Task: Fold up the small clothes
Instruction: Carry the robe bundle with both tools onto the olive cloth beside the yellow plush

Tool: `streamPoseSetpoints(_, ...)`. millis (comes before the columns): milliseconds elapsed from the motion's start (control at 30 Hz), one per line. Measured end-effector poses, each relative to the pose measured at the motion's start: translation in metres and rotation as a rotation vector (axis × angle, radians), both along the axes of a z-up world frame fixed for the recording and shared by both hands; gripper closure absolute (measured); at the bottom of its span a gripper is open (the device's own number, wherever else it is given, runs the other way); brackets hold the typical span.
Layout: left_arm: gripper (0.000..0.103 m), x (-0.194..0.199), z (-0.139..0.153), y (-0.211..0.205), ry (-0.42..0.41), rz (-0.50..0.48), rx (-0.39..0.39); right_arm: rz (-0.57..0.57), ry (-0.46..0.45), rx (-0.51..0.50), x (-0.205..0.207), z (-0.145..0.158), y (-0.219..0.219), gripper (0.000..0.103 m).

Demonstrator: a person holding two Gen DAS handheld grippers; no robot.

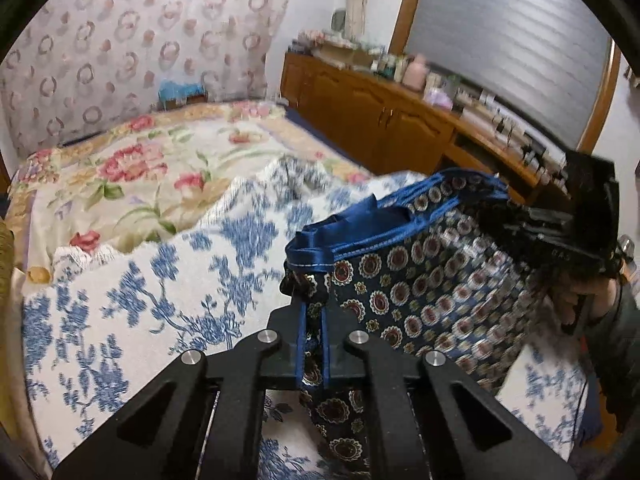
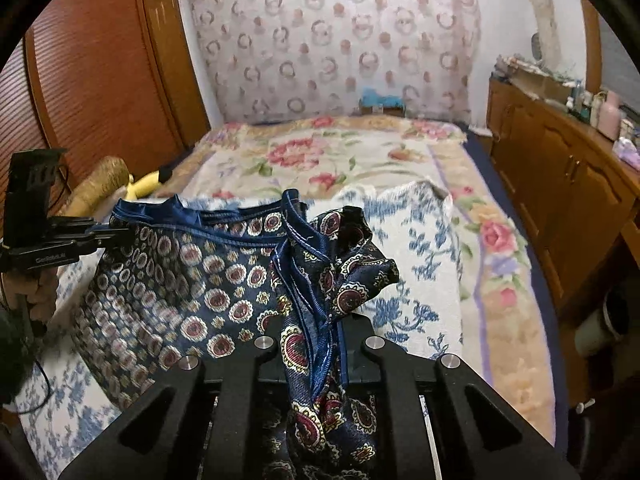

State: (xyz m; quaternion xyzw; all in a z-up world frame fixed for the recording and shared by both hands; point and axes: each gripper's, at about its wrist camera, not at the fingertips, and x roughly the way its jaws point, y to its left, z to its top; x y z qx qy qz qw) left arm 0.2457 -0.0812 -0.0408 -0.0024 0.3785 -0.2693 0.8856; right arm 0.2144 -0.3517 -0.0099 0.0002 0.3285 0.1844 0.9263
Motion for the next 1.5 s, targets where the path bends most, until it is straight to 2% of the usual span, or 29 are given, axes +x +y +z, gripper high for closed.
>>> streamPoseSetpoints(333,0.097,-0.026,0.039,0.021,-0.117,0.043,-0.044,0.015,-0.153,0.0,-0.033,0.036,0.014,0.091)
streamPoseSetpoints(600,0.097,-0.048,0.055,0.058,-0.178,0.131,-0.036,0.085,-0.219,-0.014,-0.037,0.039,0.039,0.091)
streamPoseSetpoints(1100,0.097,-0.106,0.079,0.163,-0.278,0.373,-0.038,0.329,-0.315,-0.06,0.009,0.056,0.126,0.091)
streamPoseSetpoints(1267,0.097,-0.121,0.071,0.201,-0.29,0.47,-0.04,0.435,-0.34,-0.079,0.036,0.068,0.158,0.091)
streamPoseSetpoints(1500,0.097,-0.14,0.046,0.244,-0.271,0.6,-0.043,0.589,-0.341,-0.156,0.076,0.072,0.214,0.091)
